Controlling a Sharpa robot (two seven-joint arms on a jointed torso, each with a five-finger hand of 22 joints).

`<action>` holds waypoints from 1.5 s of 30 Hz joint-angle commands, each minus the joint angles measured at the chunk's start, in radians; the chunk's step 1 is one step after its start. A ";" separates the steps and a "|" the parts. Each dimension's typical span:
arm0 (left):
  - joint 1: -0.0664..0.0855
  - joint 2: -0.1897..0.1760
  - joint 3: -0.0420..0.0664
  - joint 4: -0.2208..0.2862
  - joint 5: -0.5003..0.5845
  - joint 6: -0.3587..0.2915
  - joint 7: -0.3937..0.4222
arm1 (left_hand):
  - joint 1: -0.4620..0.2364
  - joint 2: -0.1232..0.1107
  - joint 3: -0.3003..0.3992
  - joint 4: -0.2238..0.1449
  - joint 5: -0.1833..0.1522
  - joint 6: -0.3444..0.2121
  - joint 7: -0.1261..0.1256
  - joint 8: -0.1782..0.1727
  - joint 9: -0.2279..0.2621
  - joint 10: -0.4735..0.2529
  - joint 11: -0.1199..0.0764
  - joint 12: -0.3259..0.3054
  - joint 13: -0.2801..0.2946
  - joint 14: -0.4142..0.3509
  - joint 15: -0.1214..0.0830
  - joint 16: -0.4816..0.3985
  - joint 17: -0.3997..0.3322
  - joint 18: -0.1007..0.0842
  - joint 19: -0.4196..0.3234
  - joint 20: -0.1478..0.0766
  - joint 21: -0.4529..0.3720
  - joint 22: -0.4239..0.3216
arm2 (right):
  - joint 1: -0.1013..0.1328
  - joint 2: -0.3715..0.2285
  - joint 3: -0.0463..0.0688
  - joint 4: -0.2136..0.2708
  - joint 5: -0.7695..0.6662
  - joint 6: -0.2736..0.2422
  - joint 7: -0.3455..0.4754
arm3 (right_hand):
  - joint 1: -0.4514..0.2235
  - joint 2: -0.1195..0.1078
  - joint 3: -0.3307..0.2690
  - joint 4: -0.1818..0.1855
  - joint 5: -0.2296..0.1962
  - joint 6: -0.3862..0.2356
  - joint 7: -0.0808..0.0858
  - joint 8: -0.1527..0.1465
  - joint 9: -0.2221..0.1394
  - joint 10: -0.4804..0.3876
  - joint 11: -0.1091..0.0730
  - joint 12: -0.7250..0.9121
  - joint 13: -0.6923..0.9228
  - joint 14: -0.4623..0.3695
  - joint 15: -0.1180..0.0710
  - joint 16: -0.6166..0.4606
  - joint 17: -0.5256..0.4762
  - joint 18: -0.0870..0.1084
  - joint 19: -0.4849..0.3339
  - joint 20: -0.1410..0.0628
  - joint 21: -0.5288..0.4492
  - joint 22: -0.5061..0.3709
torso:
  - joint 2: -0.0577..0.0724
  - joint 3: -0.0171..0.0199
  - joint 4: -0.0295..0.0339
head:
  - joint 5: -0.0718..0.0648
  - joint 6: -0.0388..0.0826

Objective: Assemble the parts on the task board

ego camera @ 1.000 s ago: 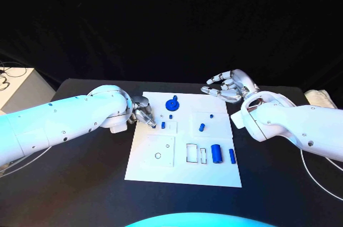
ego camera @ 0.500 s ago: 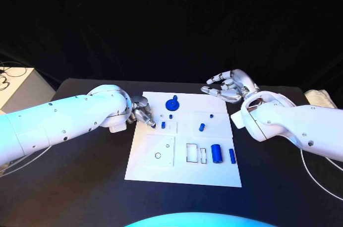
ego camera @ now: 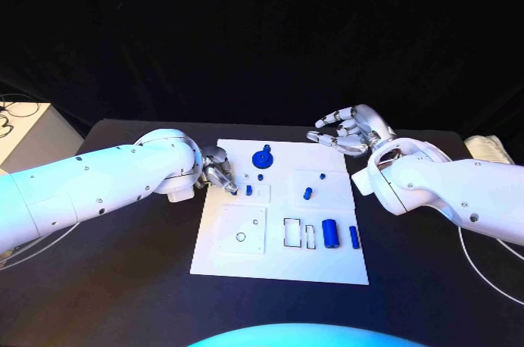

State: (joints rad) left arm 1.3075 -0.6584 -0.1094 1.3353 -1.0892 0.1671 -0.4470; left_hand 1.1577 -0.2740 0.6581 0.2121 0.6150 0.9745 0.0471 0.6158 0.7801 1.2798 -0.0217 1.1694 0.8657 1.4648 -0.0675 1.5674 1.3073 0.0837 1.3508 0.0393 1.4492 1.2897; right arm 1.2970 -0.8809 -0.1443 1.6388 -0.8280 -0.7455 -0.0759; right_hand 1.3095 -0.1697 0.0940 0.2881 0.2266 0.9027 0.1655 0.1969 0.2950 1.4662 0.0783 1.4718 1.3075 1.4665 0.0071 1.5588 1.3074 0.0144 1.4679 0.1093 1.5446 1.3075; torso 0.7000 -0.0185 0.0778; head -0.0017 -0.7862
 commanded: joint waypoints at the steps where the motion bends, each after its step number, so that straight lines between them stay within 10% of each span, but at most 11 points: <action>1: -0.003 0.006 -0.002 0.001 -0.002 0.019 -0.003 | 0.000 0.007 0.223 -0.230 0.004 0.007 0.001 0.003 -0.001 0.003 -0.004 0.000 -0.001 0.106 -0.008 0.003 0.263 -0.015 0.005 0.000 0.003 -0.001 | -0.001 0.000 0.000 0.002 -0.008 0.012 0.008 | -0.002 0.009 -0.008 0.000 0.002 0.002 -0.005 0.001 0.001 0.016 0.000 -0.001 0.181 0.093 -0.003 -0.006 0.223 -0.006 0.087 -0.001 -0.004 0.241 | 0.000 0.0001 -0.0002 | 0.000 0.000; 29: -0.003 0.039 -0.009 -0.040 0.054 0.026 -0.040 | -0.072 0.029 0.080 -0.163 -0.025 -0.008 -0.013 -0.006 0.018 0.020 -0.011 -0.007 0.007 0.106 -0.011 0.003 0.263 -0.011 -0.010 -0.003 -0.019 -0.023 | 0.000 -0.003 0.000 0.005 -0.008 0.011 0.007 | -0.001 0.010 -0.011 0.000 0.002 0.001 -0.006 0.002 0.002 0.015 -0.001 -0.002 0.180 0.093 -0.003 -0.007 0.223 -0.006 0.087 -0.002 -0.005 0.240 | -0.001 -0.0008 0.0008 | -0.007 -0.004; 45: -0.004 0.021 -0.008 -0.035 0.025 -0.015 -0.050 | -0.095 0.016 -0.180 0.007 -0.046 0.023 -0.016 -0.049 -0.006 0.013 -0.012 -0.009 0.019 0.106 -0.013 0.003 0.263 -0.011 -0.008 -0.006 -0.033 -0.031 | 0.000 -0.004 0.000 0.005 -0.008 0.010 0.009 | -0.001 0.010 -0.012 0.001 0.002 0.000 -0.006 0.002 0.002 0.013 -0.001 -0.004 0.178 0.092 -0.003 -0.007 0.221 -0.005 0.086 -0.002 -0.007 0.239 | -0.001 -0.0018 0.0015 | -0.007 -0.001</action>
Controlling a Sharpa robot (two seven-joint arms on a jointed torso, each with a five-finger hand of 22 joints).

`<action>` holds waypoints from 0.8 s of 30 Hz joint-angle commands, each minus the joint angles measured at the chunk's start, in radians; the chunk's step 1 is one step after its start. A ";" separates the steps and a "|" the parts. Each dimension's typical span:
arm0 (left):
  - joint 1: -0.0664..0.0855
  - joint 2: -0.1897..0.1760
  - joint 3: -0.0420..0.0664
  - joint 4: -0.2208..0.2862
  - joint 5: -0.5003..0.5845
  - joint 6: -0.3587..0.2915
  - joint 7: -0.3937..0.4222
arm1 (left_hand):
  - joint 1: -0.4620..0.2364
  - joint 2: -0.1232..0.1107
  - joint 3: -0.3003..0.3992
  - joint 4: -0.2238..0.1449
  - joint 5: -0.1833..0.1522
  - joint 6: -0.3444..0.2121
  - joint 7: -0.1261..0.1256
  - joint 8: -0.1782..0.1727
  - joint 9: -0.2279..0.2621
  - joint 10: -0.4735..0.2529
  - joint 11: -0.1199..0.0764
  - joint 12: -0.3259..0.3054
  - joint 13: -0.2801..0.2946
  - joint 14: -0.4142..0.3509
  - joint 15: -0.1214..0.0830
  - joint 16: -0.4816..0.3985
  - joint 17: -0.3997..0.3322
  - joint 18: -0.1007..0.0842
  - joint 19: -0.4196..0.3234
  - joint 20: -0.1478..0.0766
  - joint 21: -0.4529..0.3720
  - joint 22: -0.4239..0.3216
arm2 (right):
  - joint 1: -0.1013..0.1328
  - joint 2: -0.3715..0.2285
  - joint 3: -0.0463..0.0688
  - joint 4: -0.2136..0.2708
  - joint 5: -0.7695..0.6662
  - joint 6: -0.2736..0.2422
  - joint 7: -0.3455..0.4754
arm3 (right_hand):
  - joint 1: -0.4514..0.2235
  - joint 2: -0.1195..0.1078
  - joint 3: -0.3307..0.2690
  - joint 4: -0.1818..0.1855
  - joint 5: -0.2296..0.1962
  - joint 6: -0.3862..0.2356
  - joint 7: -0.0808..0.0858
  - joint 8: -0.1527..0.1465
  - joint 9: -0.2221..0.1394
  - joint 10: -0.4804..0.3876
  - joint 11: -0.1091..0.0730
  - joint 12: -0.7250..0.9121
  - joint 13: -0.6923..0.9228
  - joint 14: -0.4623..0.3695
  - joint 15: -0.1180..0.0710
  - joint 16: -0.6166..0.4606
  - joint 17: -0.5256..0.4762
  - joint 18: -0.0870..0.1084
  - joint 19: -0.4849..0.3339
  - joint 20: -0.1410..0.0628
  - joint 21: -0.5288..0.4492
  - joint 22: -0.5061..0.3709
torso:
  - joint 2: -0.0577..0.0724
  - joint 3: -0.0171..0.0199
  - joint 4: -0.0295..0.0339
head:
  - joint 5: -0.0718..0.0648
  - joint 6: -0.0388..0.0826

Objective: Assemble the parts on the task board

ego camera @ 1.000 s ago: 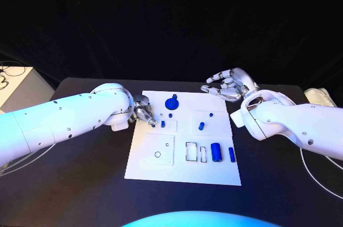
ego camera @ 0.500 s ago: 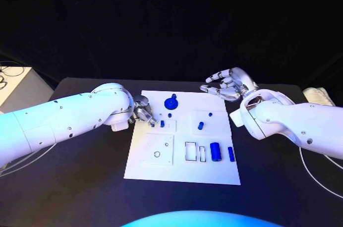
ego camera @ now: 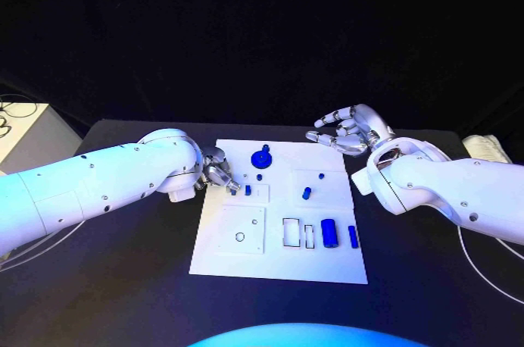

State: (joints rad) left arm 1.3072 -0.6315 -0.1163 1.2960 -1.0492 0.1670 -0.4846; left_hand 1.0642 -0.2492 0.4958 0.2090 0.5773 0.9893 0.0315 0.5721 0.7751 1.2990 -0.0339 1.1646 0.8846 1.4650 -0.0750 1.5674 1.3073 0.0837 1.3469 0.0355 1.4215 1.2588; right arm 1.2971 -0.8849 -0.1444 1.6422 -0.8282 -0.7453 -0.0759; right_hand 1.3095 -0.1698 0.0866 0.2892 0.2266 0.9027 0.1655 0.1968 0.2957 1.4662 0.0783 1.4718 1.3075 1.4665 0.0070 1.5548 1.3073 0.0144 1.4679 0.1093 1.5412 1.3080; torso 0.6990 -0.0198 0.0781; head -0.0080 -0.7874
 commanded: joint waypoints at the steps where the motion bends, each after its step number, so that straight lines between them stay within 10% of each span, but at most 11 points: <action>1: -0.004 -0.008 0.000 0.006 -0.016 -0.018 -0.013 | -0.003 -0.010 -0.037 0.032 -0.070 0.011 0.000 -0.007 -0.001 -0.007 0.000 -0.004 0.000 0.106 -0.005 0.003 0.263 -0.011 -0.004 -0.001 -0.007 -0.001 | 0.000 0.000 0.000 0.001 -0.008 0.009 0.010 | -0.001 0.010 -0.005 0.000 0.002 0.000 -0.006 0.002 0.001 0.013 -0.001 -0.004 0.178 0.092 -0.003 -0.003 0.221 -0.005 0.086 -0.002 -0.003 0.238 | 0.000 -0.0006 0.0013 | -0.001 0.001; 9: -0.004 -0.027 0.015 0.021 -0.023 -0.064 -0.013 | -0.005 0.001 -0.118 0.084 -0.179 0.012 0.006 -0.015 -0.004 -0.011 0.005 -0.008 -0.006 0.106 -0.002 0.003 0.263 -0.011 -0.001 0.001 -0.008 0.000 | 0.000 0.000 0.000 0.000 -0.007 0.009 0.011 | -0.001 0.010 -0.005 0.000 0.002 0.000 -0.006 0.002 0.001 0.013 -0.001 -0.004 0.178 0.092 -0.003 -0.003 0.221 -0.005 0.086 -0.002 -0.003 0.238 | 0.001 0.0000 -0.0004 | -0.001 0.003; 16: -0.003 -0.036 0.030 0.033 -0.016 -0.098 -0.010 | -0.015 0.017 -0.156 0.086 -0.203 0.011 0.008 -0.015 -0.003 -0.014 0.007 -0.010 -0.010 0.106 -0.001 0.003 0.263 -0.011 0.000 0.002 -0.009 0.001 | -0.001 0.000 0.000 0.000 -0.007 0.009 0.012 | -0.002 0.010 -0.006 0.000 0.002 -0.001 -0.005 0.002 0.001 0.013 -0.001 -0.004 0.178 0.092 -0.003 -0.004 0.220 -0.005 0.085 -0.002 -0.004 0.238 | 0.001 0.0003 -0.0004 | -0.002 0.004; 19: -0.003 -0.043 0.037 0.039 0.014 -0.125 0.006 | -0.017 0.047 -0.234 0.086 -0.282 0.005 0.009 -0.015 -0.002 -0.021 0.008 -0.013 -0.018 0.106 0.000 0.003 0.263 -0.010 -0.001 0.004 -0.011 -0.001 | -0.001 0.000 0.000 0.000 -0.006 0.009 0.012 | -0.002 0.010 -0.006 0.000 0.002 -0.001 -0.005 0.002 0.001 0.013 -0.001 -0.004 0.178 0.092 -0.003 -0.004 0.220 -0.005 0.085 -0.002 -0.004 0.238 | 0.001 0.0005 0.0001 | -0.003 0.006; 24: -0.003 -0.050 0.043 0.044 0.106 -0.182 0.064 | 0.007 0.089 -0.344 0.086 -0.318 -0.048 0.033 -0.027 -0.005 -0.115 0.030 -0.091 -0.135 0.092 0.018 -0.014 0.229 0.005 -0.058 0.019 -0.053 -0.070 | -0.001 -0.002 0.000 -0.001 -0.006 0.008 0.012 | -0.003 0.011 -0.007 0.000 0.002 -0.001 -0.005 0.002 0.001 0.012 0.000 -0.005 0.177 0.092 -0.003 -0.004 0.220 -0.005 0.085 -0.002 -0.005 0.237 | 0.000 0.0009 0.0009 | -0.006 0.008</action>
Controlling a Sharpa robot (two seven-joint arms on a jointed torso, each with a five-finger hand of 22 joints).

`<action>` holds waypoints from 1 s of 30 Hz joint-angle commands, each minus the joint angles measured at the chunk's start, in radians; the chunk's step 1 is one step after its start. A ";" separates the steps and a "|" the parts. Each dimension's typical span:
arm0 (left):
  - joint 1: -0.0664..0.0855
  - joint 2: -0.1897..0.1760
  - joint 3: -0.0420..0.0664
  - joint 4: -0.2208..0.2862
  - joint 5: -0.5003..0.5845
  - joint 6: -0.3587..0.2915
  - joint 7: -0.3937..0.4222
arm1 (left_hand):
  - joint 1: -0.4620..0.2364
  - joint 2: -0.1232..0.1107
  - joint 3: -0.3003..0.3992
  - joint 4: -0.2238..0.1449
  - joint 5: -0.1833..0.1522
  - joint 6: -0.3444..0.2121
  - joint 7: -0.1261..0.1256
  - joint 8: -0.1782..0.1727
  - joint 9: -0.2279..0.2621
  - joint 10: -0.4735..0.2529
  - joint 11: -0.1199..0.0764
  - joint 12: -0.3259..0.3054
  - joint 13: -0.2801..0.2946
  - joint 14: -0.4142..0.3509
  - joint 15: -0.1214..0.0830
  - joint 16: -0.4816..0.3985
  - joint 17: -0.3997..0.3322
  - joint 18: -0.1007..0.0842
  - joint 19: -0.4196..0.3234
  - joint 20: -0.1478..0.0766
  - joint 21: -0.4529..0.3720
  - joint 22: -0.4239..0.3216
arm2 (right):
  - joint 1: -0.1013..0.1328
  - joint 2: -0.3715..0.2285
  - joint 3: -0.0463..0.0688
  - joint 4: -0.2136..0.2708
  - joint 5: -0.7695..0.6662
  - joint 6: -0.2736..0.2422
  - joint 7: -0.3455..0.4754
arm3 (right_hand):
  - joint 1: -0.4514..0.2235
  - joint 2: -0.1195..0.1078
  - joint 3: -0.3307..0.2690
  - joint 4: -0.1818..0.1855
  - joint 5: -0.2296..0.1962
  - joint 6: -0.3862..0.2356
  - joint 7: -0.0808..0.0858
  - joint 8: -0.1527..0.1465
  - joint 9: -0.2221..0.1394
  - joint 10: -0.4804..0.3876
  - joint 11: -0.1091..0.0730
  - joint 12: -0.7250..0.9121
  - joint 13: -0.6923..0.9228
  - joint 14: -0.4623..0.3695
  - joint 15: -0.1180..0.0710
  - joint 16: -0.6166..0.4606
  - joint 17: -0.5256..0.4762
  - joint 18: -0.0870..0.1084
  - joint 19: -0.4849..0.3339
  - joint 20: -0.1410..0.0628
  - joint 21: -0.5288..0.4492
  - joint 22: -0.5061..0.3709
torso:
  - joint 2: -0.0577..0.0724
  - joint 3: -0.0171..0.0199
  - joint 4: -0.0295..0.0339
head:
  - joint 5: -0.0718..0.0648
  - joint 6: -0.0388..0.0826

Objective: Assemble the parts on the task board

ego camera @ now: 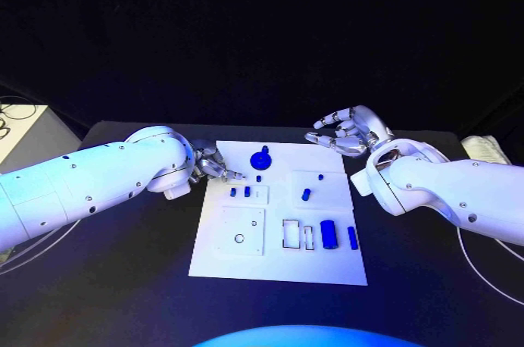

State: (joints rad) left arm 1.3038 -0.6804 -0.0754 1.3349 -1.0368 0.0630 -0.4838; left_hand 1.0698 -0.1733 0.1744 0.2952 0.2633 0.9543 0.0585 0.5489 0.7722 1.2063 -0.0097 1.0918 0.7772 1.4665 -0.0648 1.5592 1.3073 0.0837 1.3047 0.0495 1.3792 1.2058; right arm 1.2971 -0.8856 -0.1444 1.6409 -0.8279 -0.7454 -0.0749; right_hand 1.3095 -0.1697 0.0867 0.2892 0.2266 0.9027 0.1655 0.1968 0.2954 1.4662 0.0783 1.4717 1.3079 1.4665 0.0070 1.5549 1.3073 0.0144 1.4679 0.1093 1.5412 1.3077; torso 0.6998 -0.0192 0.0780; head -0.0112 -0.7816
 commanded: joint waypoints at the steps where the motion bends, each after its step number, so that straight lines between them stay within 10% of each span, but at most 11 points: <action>1: 0.000 -0.002 0.002 0.006 0.104 -0.086 0.077 | 0.007 0.022 -0.043 0.000 -0.003 -0.036 0.016 -0.011 -0.006 -0.073 0.016 -0.063 -0.093 0.081 0.015 -0.017 0.207 0.012 -0.041 0.011 -0.030 -0.048 | -0.001 -0.001 0.000 0.001 -0.006 0.008 0.011 | -0.003 0.011 -0.007 0.000 0.002 -0.001 -0.005 0.002 0.001 0.012 0.000 -0.005 0.177 0.092 -0.003 -0.004 0.220 -0.005 0.085 -0.002 -0.005 0.238 | 0.000 0.0001 0.0014 | -0.003 0.002; 4: 0.000 -0.001 0.003 0.011 0.126 -0.126 0.147 | 0.031 0.035 -0.070 -0.001 0.001 -0.081 0.039 -0.028 -0.019 -0.144 0.036 -0.113 -0.162 0.072 0.032 -0.026 0.191 0.016 -0.059 0.025 -0.044 -0.067 | -0.001 -0.002 0.000 0.000 -0.006 0.008 0.011 | -0.003 0.011 -0.007 0.000 0.002 -0.001 -0.005 0.002 0.001 0.012 0.000 -0.005 0.177 0.092 -0.003 -0.004 0.220 -0.005 0.085 -0.002 -0.005 0.237 | 0.000 -0.0004 0.0009 | -0.005 0.006; 7: -0.001 0.006 -0.001 0.012 0.094 -0.193 0.259 | 0.299 0.018 0.059 -0.001 0.013 -0.212 0.112 -0.095 -0.086 -0.343 0.103 -0.230 -0.238 -0.197 0.098 -0.254 -0.174 0.094 -0.417 0.076 -0.341 -0.462 | -0.001 -0.003 0.000 0.000 -0.006 0.008 0.012 | -0.003 0.011 -0.008 0.000 0.002 -0.002 -0.005 0.002 0.001 0.011 0.000 -0.006 0.176 0.092 -0.003 -0.005 0.218 -0.004 0.083 -0.002 -0.009 0.235 | 0.000 -0.0003 0.0012 | -0.007 0.008; 10: -0.008 0.015 -0.006 0.012 0.035 -0.267 0.367 | 0.381 -0.018 0.130 -0.007 0.014 -0.236 0.120 -0.111 -0.132 -0.399 0.122 -0.309 -0.311 -0.462 0.117 -0.451 -0.440 0.095 -0.473 0.102 -0.425 -0.506 | -0.001 -0.004 0.000 0.000 -0.005 0.008 0.013 | -0.003 0.011 -0.008 0.000 0.002 -0.002 -0.005 0.002 0.001 0.011 0.000 -0.006 0.175 0.092 -0.003 -0.005 0.218 -0.004 0.083 -0.002 -0.009 0.234 | 0.000 -0.0013 0.0018 | -0.011 0.011; 17: -0.038 0.048 -0.016 -0.002 -0.163 -0.378 0.513 | 0.433 -0.087 0.207 -0.010 0.007 -0.244 0.108 -0.144 -0.249 -0.452 0.144 -0.431 -0.447 -0.521 0.138 -0.463 -0.528 0.098 -0.475 0.124 -0.491 -0.543 | -0.001 -0.005 0.000 -0.002 -0.003 0.012 0.018 | -0.001 0.012 -0.008 -0.001 0.002 -0.002 -0.005 0.003 0.001 -0.005 0.000 -0.024 0.161 0.090 -0.003 -0.008 0.212 0.000 0.076 -0.002 -0.022 0.225 | 0.001 -0.0013 0.0001 | -0.015 0.015; 30: -0.056 0.112 -0.034 -0.065 -0.339 -0.307 0.477 | 0.450 -0.094 0.202 -0.014 0.009 -0.188 0.086 -0.170 -0.327 -0.443 0.146 -0.473 -0.521 -0.497 0.137 -0.385 -0.568 0.099 -0.446 0.124 -0.470 -0.527 | 0.000 -0.004 0.000 -0.002 -0.003 0.016 0.020 | 0.001 0.013 -0.007 -0.001 0.002 -0.002 -0.005 0.003 0.001 -0.011 0.000 -0.030 0.155 0.089 -0.003 -0.010 0.208 0.002 0.073 -0.002 -0.028 0.221 | 0.001 0.0006 -0.0013 | -0.019 0.018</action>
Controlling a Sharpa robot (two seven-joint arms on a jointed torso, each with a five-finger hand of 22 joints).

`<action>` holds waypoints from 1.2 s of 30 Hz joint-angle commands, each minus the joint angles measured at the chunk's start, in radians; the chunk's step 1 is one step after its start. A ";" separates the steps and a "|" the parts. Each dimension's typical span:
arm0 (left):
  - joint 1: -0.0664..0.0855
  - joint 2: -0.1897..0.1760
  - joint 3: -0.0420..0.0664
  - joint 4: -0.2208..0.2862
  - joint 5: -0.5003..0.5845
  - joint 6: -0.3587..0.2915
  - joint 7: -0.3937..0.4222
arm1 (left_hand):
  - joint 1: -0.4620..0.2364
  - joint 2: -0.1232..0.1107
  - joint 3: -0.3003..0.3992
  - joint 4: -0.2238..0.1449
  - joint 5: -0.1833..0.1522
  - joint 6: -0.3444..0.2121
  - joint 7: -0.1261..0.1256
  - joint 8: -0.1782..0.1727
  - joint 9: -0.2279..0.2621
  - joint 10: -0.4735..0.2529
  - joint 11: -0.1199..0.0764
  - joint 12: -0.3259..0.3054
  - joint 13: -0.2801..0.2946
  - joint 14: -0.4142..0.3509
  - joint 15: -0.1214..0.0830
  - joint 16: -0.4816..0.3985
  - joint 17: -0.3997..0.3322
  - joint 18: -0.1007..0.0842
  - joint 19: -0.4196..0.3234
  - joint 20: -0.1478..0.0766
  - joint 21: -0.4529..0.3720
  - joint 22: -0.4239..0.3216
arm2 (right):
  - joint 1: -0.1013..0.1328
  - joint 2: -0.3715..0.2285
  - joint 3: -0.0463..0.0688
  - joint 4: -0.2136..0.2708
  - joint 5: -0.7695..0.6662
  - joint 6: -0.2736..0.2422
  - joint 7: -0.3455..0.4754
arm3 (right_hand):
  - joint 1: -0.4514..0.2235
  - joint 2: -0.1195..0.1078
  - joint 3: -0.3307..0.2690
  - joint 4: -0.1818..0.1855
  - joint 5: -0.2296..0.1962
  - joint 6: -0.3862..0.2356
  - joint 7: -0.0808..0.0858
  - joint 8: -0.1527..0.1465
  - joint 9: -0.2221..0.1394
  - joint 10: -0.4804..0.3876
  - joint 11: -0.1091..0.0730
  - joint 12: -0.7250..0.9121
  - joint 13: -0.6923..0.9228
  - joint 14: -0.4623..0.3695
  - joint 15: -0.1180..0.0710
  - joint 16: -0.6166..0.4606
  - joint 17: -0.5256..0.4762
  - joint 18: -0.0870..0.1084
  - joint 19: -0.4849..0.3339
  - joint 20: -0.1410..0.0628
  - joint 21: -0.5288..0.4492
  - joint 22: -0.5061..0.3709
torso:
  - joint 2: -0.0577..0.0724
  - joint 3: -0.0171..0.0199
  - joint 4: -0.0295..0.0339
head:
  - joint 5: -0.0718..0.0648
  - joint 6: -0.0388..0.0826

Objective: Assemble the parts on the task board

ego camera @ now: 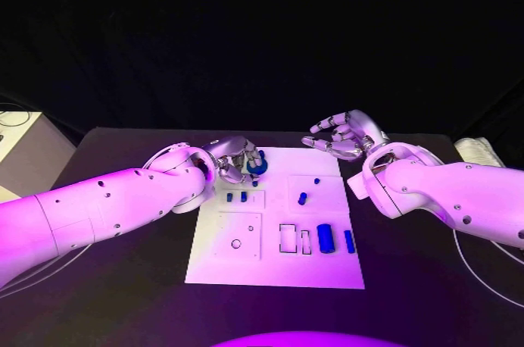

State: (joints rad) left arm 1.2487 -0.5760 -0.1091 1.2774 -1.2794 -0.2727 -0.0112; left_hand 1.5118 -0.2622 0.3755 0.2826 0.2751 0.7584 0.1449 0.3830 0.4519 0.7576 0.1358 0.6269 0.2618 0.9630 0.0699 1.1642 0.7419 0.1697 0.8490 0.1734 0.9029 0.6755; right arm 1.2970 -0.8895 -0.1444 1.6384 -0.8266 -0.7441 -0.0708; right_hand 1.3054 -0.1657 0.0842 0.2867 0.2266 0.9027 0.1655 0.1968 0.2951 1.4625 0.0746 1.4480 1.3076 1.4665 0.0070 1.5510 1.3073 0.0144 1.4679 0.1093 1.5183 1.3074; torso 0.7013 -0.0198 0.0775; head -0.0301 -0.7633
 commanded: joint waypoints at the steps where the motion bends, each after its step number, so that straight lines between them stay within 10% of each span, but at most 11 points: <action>1: -0.001 0.010 0.000 -0.009 -0.104 0.038 -0.001 | 0.009 -0.006 0.001 -0.001 -0.003 0.009 -0.001 -0.004 -0.007 0.005 0.000 -0.009 -0.007 0.007 0.002 0.011 -0.003 0.013 0.010 0.000 0.007 0.004 | 0.000 0.000 0.000 0.001 -0.004 0.014 0.015 | 0.005 0.009 -0.005 0.001 0.002 -0.002 -0.005 0.003 0.002 -0.007 0.003 -0.007 0.156 0.089 -0.003 -0.006 0.208 0.002 0.073 -0.002 -0.005 0.221 | -0.001 0.0014 -0.0005 | -0.001 -0.001; 36: -0.002 0.072 -0.002 -0.068 -0.162 0.169 -0.080 | 0.023 -0.002 0.065 -0.009 -0.002 0.112 -0.008 -0.037 -0.073 0.101 -0.014 -0.029 -0.072 0.162 -0.009 0.230 0.133 0.014 0.021 -0.006 0.116 0.088 | 0.000 -0.001 0.000 0.005 -0.005 0.015 0.014 | 0.005 0.009 -0.005 0.001 0.002 -0.002 -0.005 0.003 0.002 -0.007 0.003 -0.007 0.156 0.089 -0.003 -0.006 0.208 0.002 0.073 -0.002 -0.005 0.221 | -0.001 0.0009 0.0007 | -0.012 -0.010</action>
State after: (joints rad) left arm 1.2464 -0.5069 -0.1119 1.2106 -1.4330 -0.1223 -0.0893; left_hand 1.5251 -0.2648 0.4369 0.2718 0.2751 0.8636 0.1357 0.3515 0.3796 0.8541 0.1232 0.6038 0.1902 1.1202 0.0593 1.3923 0.8738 0.1697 0.8667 0.1697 1.0169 0.7631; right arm 1.2973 -0.8905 -0.1443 1.6413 -0.8267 -0.7414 -0.0691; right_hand 1.3056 -0.1659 0.0843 0.2867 0.2266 0.9027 0.1655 0.1968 0.2958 1.4626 0.0746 1.4481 1.3074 1.4665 0.0070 1.5510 1.3073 0.0145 1.4679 0.1093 1.5183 1.3080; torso 0.7004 -0.0190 0.0778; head -0.0415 -0.7726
